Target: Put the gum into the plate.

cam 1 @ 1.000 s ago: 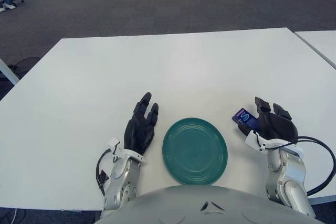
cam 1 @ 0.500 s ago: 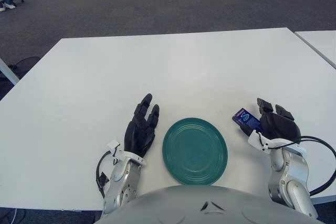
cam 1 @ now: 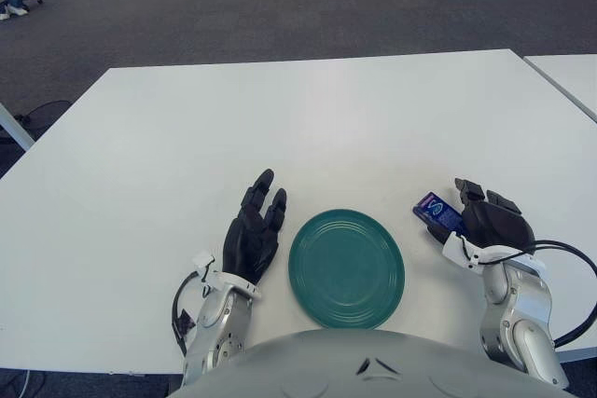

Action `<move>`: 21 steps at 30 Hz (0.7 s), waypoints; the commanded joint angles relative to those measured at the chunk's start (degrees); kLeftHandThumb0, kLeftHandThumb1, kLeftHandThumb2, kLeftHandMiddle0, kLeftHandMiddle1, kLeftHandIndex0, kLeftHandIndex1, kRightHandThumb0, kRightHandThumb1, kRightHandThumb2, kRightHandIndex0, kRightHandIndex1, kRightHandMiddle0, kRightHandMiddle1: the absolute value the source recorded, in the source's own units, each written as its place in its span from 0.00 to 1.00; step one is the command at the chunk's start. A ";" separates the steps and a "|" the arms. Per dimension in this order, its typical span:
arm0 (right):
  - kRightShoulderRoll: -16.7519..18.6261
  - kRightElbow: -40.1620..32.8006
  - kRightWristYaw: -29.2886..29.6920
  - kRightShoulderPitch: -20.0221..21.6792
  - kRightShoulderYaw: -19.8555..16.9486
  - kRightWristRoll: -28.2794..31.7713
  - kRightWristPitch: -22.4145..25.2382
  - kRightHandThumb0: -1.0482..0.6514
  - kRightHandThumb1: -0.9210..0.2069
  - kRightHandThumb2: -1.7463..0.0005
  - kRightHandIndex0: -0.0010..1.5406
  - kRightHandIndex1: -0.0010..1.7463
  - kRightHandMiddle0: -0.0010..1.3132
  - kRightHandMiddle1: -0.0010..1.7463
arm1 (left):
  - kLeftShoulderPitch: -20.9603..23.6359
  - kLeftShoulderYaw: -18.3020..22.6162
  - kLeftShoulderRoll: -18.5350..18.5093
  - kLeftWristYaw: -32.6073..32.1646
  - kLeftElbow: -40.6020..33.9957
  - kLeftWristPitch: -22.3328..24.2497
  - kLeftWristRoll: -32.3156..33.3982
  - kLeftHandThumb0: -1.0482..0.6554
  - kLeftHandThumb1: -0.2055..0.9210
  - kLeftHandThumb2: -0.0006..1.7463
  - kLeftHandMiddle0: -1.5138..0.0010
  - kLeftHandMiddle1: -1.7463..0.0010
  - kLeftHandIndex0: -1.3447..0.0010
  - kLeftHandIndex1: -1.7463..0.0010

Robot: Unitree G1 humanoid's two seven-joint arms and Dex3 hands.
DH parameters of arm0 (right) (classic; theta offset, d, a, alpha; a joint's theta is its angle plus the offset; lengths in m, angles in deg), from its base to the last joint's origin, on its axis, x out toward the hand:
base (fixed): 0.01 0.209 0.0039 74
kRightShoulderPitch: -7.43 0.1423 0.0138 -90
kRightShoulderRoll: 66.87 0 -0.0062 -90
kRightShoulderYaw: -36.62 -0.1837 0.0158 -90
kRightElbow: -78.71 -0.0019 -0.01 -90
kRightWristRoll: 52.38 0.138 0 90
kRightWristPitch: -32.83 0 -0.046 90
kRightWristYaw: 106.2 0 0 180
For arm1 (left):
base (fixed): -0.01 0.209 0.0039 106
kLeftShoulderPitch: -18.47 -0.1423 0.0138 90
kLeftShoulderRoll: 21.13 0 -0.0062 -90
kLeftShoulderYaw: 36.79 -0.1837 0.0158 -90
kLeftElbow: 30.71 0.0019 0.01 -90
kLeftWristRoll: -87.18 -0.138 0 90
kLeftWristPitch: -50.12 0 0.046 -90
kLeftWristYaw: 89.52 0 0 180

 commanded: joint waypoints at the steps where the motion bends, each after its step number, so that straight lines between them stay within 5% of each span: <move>1: -9.77 2.34 -3.10 -22.63 -0.38 -0.86 -4.58 0.00 0.00 0.59 0.16 0.00 0.00 0.19 | -2.00 -0.94 0.56 -2.53 -1.85 2.99 -0.49 0.00 1.00 0.56 0.96 1.00 1.00 0.82; 21: -8.74 9.15 -1.35 -14.40 0.42 -1.14 -7.05 0.05 0.00 0.58 0.16 0.00 0.00 0.15 | -3.12 -0.65 0.56 -2.87 -2.90 3.02 -1.26 0.00 1.00 0.57 0.96 1.00 1.00 0.82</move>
